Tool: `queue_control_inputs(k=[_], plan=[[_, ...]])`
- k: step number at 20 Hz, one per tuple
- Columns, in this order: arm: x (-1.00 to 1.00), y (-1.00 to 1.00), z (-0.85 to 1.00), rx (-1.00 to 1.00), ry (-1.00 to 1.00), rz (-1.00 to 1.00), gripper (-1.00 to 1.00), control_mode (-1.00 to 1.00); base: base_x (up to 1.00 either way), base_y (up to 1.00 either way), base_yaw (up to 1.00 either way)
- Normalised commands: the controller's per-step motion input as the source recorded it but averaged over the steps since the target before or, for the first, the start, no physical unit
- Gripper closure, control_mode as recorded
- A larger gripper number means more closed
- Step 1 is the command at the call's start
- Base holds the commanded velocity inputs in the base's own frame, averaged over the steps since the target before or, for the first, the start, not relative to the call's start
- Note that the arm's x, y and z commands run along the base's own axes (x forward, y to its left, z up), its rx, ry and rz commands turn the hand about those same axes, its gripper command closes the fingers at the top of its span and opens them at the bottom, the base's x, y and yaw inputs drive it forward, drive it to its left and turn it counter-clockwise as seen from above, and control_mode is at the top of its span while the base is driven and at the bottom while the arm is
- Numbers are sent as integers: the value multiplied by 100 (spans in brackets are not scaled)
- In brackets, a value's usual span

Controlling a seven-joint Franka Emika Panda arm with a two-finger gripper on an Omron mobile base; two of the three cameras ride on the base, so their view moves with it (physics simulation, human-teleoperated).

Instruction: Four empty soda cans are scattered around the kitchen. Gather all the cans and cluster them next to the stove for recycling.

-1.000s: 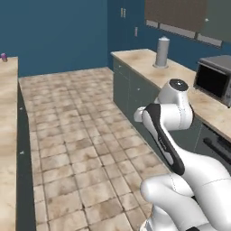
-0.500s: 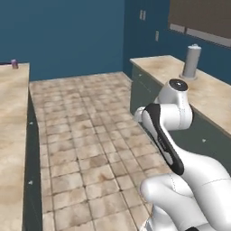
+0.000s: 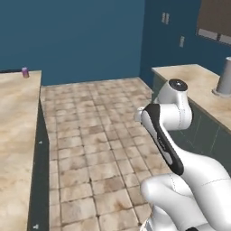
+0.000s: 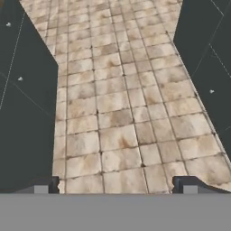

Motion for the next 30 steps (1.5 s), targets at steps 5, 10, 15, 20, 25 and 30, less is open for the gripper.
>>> queue_control_inputs(k=[5,10,15,20,25,30], plan=[[0,0,0,0,0,0,-100,100,100,35,0],[0,0,0,0,0,0,-100,100,100,44,0],[0,0,0,0,0,0,-100,100,100,50,-1],[0,0,0,0,0,0,-100,100,100,16,0],[0,0,0,0,0,0,-100,100,96,-26,35],[0,0,0,0,0,0,-100,100,67,-30,72]])
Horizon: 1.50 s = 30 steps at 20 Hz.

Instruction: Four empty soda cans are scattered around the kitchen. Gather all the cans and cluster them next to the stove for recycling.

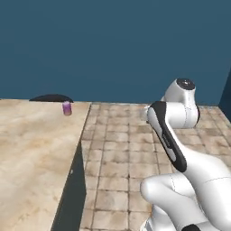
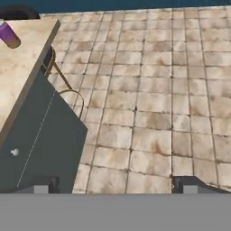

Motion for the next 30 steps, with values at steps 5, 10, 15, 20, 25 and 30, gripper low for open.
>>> queue_control_inputs(k=[5,10,15,20,25,30], plan=[[0,0,0,0,0,0,-100,100,53,-38,63],[0,0,0,0,0,0,-100,100,41,-78,41],[0,0,0,0,0,0,-100,100,21,-87,46],[0,0,0,0,0,0,-100,100,35,-74,51],[0,0,0,0,0,0,-100,100,47,-80,49],[0,0,0,0,0,0,-100,100,45,-80,48]])
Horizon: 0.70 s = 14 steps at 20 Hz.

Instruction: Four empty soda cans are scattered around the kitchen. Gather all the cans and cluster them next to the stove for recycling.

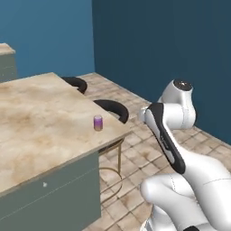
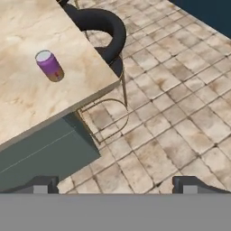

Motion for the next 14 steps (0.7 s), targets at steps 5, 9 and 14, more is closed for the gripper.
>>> queue_control_inputs(k=[5,9,14], plan=[[0,0,0,0,0,0,-100,100,45,-17,44],[0,0,0,0,0,0,-100,100,42,-32,44],[0,0,0,0,0,0,-100,100,43,-39,40]])
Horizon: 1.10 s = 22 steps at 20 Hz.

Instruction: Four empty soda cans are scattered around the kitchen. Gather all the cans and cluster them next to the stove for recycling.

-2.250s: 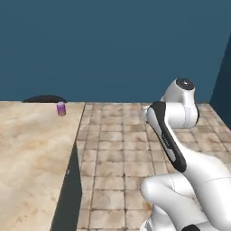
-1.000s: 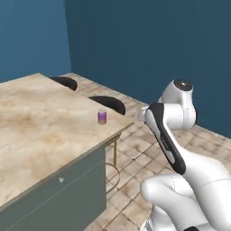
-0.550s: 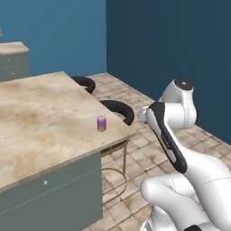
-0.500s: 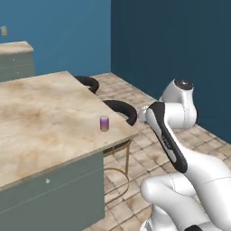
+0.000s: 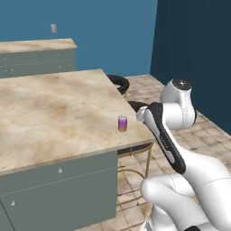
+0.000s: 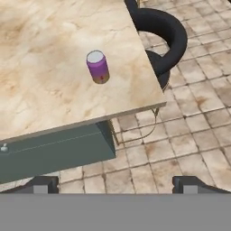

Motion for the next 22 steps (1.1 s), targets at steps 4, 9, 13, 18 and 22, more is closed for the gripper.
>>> queue_control_inputs(k=[4,9,13,18,22], plan=[[0,0,0,0,0,0,-100,100,62,-27,20],[0,0,0,0,0,0,-100,100,58,-12,6],[0,0,0,0,0,0,-100,100,27,-34,7],[0,0,0,0,0,0,-100,100,20,-36,6],[0,0,0,0,0,0,-100,100,0,-6,4]])
